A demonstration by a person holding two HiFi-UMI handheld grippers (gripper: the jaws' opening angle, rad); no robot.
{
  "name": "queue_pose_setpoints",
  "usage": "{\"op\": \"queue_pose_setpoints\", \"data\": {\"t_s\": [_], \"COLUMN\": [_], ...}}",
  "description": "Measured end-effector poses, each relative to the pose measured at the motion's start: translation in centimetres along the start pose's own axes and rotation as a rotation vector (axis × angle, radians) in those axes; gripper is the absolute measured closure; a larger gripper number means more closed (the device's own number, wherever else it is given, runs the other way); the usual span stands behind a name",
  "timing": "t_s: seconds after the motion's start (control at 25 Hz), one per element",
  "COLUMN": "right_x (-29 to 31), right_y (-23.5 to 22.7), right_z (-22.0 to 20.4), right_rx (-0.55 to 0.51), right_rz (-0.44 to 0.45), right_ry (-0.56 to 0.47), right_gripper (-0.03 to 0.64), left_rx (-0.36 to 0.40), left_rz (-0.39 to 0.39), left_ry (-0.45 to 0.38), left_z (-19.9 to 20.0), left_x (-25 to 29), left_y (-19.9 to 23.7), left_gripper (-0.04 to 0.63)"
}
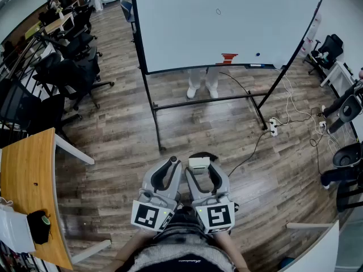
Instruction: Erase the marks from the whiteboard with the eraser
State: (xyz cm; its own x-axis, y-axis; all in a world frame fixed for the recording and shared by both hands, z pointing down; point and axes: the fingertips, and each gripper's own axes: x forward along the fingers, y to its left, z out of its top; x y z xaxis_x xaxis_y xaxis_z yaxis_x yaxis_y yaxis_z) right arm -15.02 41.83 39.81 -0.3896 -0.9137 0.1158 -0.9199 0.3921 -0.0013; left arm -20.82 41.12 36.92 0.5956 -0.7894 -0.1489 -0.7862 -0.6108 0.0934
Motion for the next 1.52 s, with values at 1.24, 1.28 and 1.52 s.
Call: {"op": "queue_pose_setpoints", "data": {"t_s": [1.24,1.28,1.52], "right_x": [11.6,12.2,15.8], "right_y": [-17.4,-18.5,-24.3], "right_z": [2.5,2.6,3.0], "right_rx": [0.049,0.048,0.047], "right_rz": [0.054,0.061,0.084], "right_ry": [-0.041,-0.04,-0.032], "right_gripper": [0.374,0.374,0.374], "left_rx": [0.002,0.004,0.007], "left_rz": [-0.025,-0.021,-0.004], "left_ry": [0.023,0.021,0.02], "left_z": [-2.3,-2.3,-3.2], "left_x": [20.6,21.8,28.6], "left_y": [1.0,1.0,0.9], "left_gripper": [0.52,0.52,0.52]}}
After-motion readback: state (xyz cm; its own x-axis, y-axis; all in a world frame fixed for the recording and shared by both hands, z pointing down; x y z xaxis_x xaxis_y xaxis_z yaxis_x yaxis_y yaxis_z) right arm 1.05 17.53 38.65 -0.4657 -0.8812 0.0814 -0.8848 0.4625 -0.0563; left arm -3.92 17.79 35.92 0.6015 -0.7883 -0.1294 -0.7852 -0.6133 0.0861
